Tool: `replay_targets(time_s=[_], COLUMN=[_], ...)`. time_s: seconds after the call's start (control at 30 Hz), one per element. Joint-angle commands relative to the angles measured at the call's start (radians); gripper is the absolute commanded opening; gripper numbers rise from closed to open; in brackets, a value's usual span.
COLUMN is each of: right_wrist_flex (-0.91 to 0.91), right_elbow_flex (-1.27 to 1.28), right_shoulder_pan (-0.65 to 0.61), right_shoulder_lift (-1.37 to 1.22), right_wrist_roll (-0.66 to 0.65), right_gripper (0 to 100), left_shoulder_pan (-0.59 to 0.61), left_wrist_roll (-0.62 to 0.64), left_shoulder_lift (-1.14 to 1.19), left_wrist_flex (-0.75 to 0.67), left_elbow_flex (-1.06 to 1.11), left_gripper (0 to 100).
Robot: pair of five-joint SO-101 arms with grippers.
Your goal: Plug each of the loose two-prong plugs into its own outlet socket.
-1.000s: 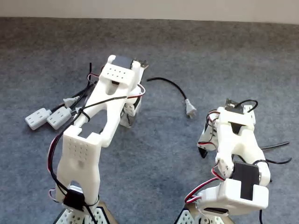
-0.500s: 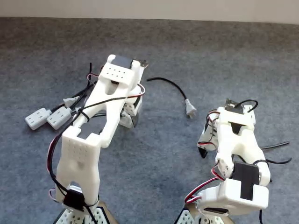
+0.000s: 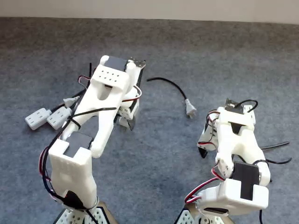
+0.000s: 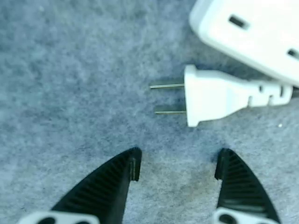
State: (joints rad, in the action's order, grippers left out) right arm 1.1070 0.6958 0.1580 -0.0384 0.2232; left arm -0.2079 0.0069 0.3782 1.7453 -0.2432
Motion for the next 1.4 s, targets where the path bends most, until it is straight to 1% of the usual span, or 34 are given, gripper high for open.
replay_targets(time_s=[0.0, 0.2, 0.53, 0.77, 0.87, 0.93, 1.0, 1.2, 1.37], right_wrist_flex=[-0.048, -0.048, -0.048, -0.048, -0.048, -0.048, -0.048, -0.048, -0.048], right_elbow_flex=[0.007, 0.007, 0.007, 0.007, 0.007, 0.007, 0.007, 0.007, 0.007], right_shoulder_pan=[0.005, 0.005, 0.005, 0.005, 0.005, 0.005, 0.005, 0.005, 0.005], right_shoulder_lift=[-0.005, -0.005, -0.005, -0.005, -0.005, -0.005, -0.005, -0.005, -0.005], right_wrist_roll=[-0.014, -0.014, -0.014, -0.014, -0.014, -0.014, -0.014, -0.014, -0.014], right_gripper=[25.7, 25.7, 25.7, 25.7, 25.7, 25.7, 25.7, 25.7, 25.7], left_shoulder_pan=[0.008, 0.007, 0.01, 0.005, 0.005, 0.005, 0.005, 0.004, 0.005], left_wrist_roll=[0.006, 0.006, 0.005, 0.006, 0.009, 0.06, 0.095, 0.094, 0.094], left_shoulder_lift=[-0.05, -0.048, -0.048, -0.048, -0.048, -0.048, -0.05, -0.05, -0.048], left_wrist_flex=[-0.009, -0.066, -0.064, -0.071, -0.064, -0.064, -0.064, -0.072, -0.12], left_elbow_flex=[-0.005, 0.005, 0.005, 0.004, 0.004, 0.005, 0.002, -0.005, 0.004], left_gripper=[22, 21, 1, 2, 9, 16, 20, 20, 20])
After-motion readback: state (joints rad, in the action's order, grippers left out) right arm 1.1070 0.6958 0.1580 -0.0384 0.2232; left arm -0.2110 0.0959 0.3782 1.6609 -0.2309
